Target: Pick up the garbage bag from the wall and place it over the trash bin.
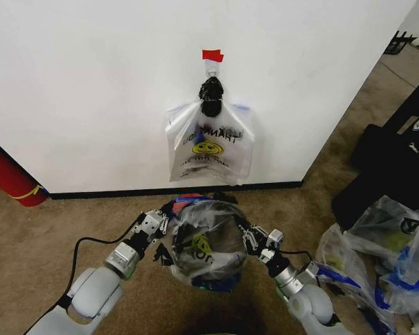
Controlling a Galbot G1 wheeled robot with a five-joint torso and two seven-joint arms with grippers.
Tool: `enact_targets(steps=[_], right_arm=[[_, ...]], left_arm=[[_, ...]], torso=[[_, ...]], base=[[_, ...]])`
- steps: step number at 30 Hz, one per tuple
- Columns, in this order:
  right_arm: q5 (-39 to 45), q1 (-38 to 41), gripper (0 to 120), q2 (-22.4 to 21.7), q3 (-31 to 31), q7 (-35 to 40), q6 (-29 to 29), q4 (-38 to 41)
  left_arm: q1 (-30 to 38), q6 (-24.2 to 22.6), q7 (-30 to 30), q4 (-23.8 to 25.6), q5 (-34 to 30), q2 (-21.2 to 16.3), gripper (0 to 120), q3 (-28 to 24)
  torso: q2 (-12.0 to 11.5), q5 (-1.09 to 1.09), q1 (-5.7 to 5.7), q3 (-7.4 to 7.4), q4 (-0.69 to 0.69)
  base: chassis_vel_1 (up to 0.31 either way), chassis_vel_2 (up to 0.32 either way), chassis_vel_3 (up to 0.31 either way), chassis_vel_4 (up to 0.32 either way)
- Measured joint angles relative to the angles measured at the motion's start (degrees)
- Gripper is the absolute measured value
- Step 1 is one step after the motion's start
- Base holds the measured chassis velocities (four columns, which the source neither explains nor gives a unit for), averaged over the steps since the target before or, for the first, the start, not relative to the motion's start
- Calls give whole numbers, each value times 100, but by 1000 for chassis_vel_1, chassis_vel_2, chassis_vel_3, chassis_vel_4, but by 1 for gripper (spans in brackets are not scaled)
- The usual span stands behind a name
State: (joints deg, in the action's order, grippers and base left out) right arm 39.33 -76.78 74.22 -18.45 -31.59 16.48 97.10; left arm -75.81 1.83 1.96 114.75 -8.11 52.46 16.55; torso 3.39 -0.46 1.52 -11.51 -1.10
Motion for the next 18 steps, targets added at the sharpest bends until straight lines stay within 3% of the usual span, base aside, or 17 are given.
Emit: enact_targets(steps=[7, 9, 11, 15, 18], right_arm=[[225, -36, 0, 106, 186, 504, -93, -80], [327, -57, 0, 171, 299, 1079, -201, -98], [390, -62, 0, 211, 340, 1457, -253, -98], [478, -81, 0, 261, 370, 1827, -305, -75], [608, -92, 0, 325, 387, 2310, -360, -12]], left_arm=[[-18, -29, -470, 30, -377, 104, 16, -31], [-48, -410, -991, 16, -282, 138, 31, -5], [-79, -694, -1351, -35, -204, 141, 38, 1], [-98, -902, -1722, -91, -189, 160, 47, -20], [-159, -1089, -2066, -91, -222, 232, 62, -53]], torso=[[0, 0, 0, 0, 0], [0, 0, 0, 0, -1], [0, 0, 0, 0, 0], [0, 0, 0, 0, 0], [0, 0, 0, 0, 0]], base=[[0, 0, 0, 0], [0, 0, 0, 0], [0, 0, 0, 0], [0, 0, 0, 0], [0, 0, 0, 0]])
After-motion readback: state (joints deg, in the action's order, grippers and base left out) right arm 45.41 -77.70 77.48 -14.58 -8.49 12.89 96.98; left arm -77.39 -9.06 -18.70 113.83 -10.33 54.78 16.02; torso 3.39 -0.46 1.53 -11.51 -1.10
